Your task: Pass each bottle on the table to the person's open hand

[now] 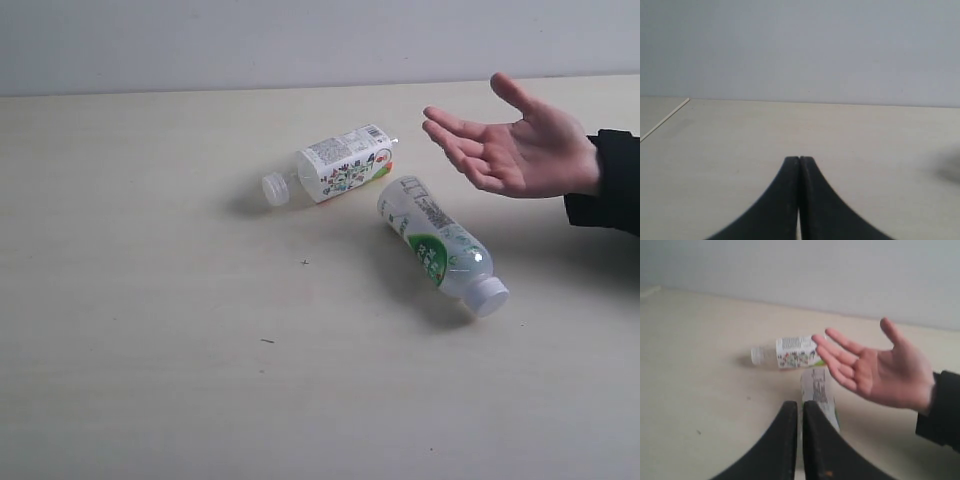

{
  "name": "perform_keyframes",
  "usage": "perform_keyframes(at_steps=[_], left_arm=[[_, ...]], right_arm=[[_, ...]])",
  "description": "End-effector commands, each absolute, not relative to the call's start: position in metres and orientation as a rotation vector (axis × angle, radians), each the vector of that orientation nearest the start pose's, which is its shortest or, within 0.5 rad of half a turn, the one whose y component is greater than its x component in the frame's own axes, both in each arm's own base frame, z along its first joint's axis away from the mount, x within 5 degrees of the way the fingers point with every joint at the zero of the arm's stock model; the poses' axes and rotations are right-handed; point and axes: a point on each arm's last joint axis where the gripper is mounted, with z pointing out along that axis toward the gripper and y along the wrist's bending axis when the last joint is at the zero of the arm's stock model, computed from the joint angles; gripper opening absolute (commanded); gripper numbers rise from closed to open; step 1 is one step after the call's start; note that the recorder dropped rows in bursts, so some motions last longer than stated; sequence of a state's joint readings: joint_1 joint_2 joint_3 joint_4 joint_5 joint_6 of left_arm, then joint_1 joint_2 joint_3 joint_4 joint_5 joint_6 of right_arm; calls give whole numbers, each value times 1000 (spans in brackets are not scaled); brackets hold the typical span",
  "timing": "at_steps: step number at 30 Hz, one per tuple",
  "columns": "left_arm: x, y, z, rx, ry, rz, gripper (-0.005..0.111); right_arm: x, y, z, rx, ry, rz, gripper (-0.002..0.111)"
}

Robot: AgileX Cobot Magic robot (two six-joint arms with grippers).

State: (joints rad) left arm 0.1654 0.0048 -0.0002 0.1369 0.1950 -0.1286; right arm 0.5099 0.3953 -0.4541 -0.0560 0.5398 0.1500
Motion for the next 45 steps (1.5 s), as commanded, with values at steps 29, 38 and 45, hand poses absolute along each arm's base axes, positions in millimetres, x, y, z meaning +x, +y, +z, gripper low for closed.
perform_keyframes(at_steps=[29,38,45], left_arm=[[55,11,195,-156,1675,141,0],[55,11,195,-156,1675,141,0],[55,11,195,-156,1675,141,0]], right_arm=[[204,121,240,-688,2737,215,35],[229,134,209,-683,2721,209,75],[249,137,187,-658,2672,111,84]])
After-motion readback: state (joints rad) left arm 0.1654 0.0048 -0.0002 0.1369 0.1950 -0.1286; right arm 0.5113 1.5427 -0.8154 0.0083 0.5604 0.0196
